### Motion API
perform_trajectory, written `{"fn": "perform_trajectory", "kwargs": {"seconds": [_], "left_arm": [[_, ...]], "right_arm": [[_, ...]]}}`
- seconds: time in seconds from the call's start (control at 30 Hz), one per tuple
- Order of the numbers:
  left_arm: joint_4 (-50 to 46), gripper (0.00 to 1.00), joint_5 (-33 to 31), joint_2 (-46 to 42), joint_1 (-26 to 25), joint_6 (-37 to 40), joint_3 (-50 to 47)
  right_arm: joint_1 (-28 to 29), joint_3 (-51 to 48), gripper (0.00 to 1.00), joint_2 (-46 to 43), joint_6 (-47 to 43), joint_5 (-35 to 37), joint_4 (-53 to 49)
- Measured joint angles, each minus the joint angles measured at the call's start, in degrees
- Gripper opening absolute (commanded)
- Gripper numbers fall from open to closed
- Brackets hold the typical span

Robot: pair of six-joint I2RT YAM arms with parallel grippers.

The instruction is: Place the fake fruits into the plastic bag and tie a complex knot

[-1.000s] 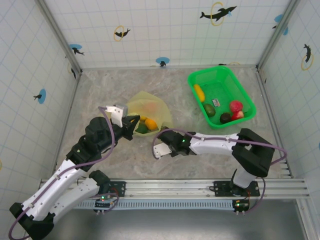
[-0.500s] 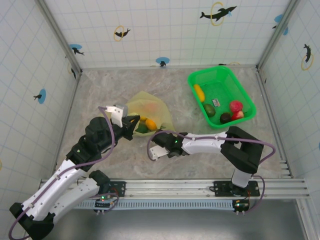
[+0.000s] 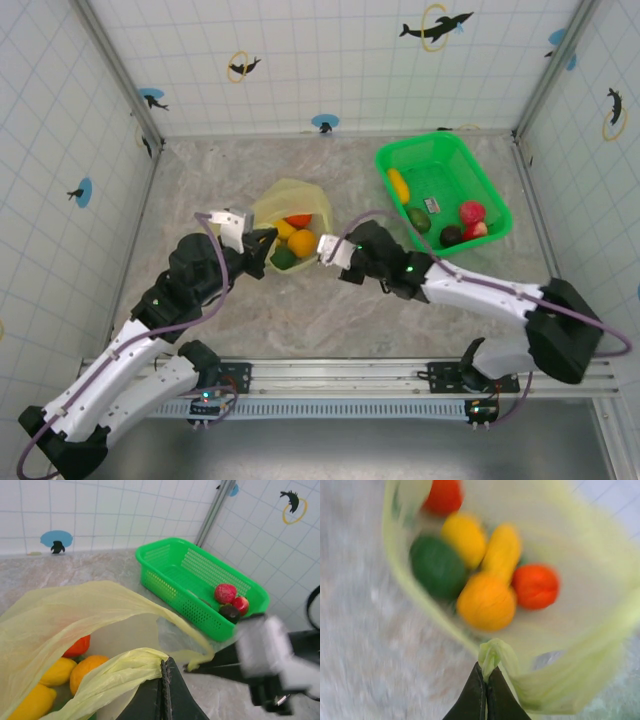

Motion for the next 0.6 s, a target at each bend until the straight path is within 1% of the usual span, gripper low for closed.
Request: {"fn": "perform_trajectory", "kwargs": {"seconds": [0.1, 0.27, 0.43, 0.5, 0.6], "left_arm": [[-0.13, 0.0, -0.72, 0.76, 0.0, 0.46, 2.73], [-0.46, 0.0, -2.14, 1.97, 0.0, 1.31, 8.72], [-0.48, 0.0, -3.69, 2.91, 0.0, 2.38, 14.64], [-0.5, 0.0, -4.9, 3.82, 0.0, 2.86, 17.33], [-0.55, 0.0, -6.8, 5.53, 0.0, 3.04, 20.83]], "right_arm": [[-2.01, 2.51, 0.0, -2.16, 8.9, -2.69, 2.73], [-3.61, 12.41, 0.0, -2.12, 19.02, -2.43, 1.88], [-5.53, 27.32, 0.0, 0.48, 24.9, 0.83, -2.54], [-7.06, 34.62, 0.0, 2.86, 26.75, 2.47, -6.19], [-9.35, 42.99, 0.0, 6.16, 28.74, 4.66, -10.97]]}}
